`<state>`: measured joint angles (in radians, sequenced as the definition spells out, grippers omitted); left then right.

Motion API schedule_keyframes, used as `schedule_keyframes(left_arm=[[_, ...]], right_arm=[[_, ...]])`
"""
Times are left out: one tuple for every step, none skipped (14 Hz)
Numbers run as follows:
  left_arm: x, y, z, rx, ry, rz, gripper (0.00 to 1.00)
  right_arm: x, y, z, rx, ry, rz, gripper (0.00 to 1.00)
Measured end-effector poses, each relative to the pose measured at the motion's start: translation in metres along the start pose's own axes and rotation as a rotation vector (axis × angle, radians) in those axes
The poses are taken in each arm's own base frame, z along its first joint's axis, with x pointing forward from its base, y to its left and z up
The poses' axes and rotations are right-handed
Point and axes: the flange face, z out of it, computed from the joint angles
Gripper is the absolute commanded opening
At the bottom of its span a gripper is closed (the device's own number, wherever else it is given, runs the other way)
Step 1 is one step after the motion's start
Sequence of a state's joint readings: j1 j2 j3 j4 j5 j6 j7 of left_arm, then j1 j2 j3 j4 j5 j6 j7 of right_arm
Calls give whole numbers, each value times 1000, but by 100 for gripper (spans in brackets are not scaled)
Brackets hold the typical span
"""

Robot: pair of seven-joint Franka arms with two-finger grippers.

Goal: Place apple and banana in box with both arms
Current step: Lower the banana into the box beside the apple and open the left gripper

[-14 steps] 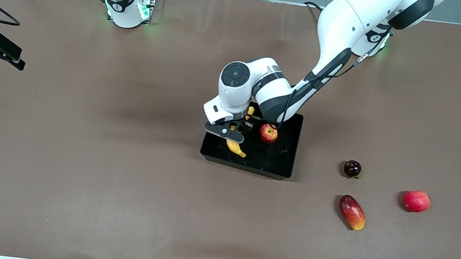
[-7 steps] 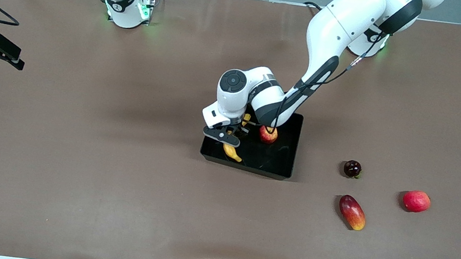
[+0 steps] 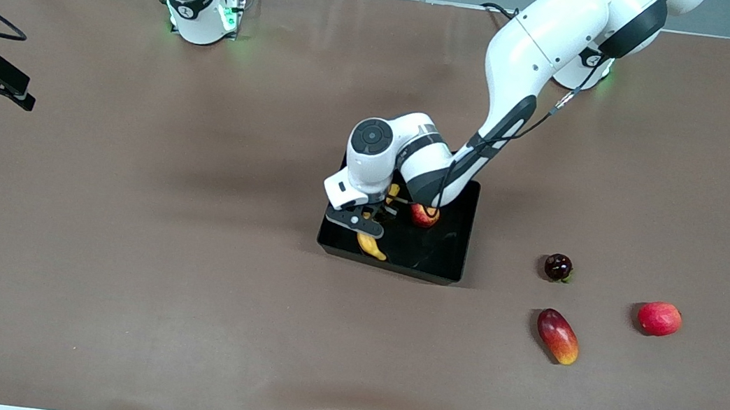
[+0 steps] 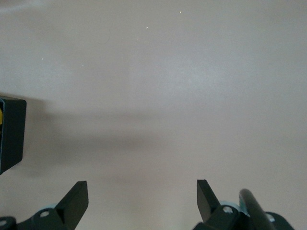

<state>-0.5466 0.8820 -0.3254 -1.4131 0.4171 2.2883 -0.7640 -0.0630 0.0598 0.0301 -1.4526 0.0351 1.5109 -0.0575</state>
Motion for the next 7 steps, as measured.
schedule_keyframes(left_arm=[[4,-6,-1,0,3,-9,100],[8,-8,-3,-3,9,-15,100],[13,-10,-9,-7,21,-21,100],[18,-11,-19,-10,33,-26,100],[21,-13,-31,0,36,-30,100],[23,-18,-46,22,28,-36,100],[26,-23,-65,43,24,-45,100]], right_arm=[[0,1,0,0,0,1,100],[0,1,0,0,-1,1,100],[0,1,0,0,-1,1,100],[0,1,1,0,-2,1,100],[0,1,1,0,-2,1,100],[0,1,1,0,-2,1,100],[0,1,1,0,-3,1,100]])
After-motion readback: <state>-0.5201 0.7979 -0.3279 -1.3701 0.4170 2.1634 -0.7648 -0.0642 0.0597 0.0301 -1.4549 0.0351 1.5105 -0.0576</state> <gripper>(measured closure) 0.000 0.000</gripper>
